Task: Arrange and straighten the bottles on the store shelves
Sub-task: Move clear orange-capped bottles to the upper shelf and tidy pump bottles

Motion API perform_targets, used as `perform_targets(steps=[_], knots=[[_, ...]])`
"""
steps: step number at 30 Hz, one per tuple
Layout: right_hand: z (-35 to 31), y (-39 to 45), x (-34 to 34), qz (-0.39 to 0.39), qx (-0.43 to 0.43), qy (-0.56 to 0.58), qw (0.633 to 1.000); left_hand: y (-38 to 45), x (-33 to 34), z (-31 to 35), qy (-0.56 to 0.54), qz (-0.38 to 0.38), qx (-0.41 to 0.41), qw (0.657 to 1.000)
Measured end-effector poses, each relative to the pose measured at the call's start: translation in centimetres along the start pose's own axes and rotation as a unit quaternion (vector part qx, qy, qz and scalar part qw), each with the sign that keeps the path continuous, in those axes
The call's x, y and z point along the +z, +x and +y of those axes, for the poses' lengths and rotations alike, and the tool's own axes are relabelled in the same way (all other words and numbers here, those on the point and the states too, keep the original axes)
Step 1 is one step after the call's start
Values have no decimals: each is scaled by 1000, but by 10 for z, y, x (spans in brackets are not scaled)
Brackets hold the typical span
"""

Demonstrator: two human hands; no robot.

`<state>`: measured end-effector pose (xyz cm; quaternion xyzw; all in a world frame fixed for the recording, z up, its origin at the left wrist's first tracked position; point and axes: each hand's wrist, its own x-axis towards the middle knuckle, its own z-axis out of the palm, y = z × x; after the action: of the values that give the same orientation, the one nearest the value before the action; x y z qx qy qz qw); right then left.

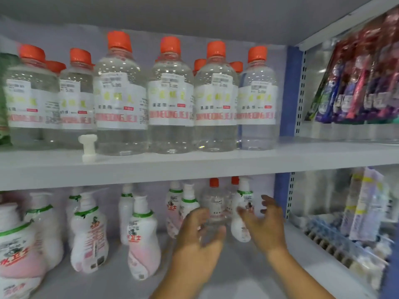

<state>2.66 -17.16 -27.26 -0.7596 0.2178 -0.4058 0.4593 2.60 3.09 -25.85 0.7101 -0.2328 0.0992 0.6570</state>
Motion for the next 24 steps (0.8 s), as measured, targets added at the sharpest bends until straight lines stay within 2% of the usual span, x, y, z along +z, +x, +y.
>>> perform_targets(steps=[2,3,7,10,15,18,20,24], knots=[[10,9,5,-70,-11,6,997,22,40,-4,34,-7,-16,999],[14,10,9,-80,-18,3,997,33,56,-8,60,9,-4,998],[39,28,7,-26,-20,10,999,63,91,-34,171,78,-2,982],[55,51,-5,35,-3,-1,999,82,108,-53,239,90,-20,967],[60,70,-21,31,0,-62,998,96,124,-62,187,127,-117,967],[52,52,-16,110,-142,-75,981,99,129,-73,121,139,-149,972],[41,43,-3,59,-173,-16,983,98,132,-76,116,144,-157,970],[34,49,36,-67,-68,34,995,79,127,-72,116,148,-108,976]])
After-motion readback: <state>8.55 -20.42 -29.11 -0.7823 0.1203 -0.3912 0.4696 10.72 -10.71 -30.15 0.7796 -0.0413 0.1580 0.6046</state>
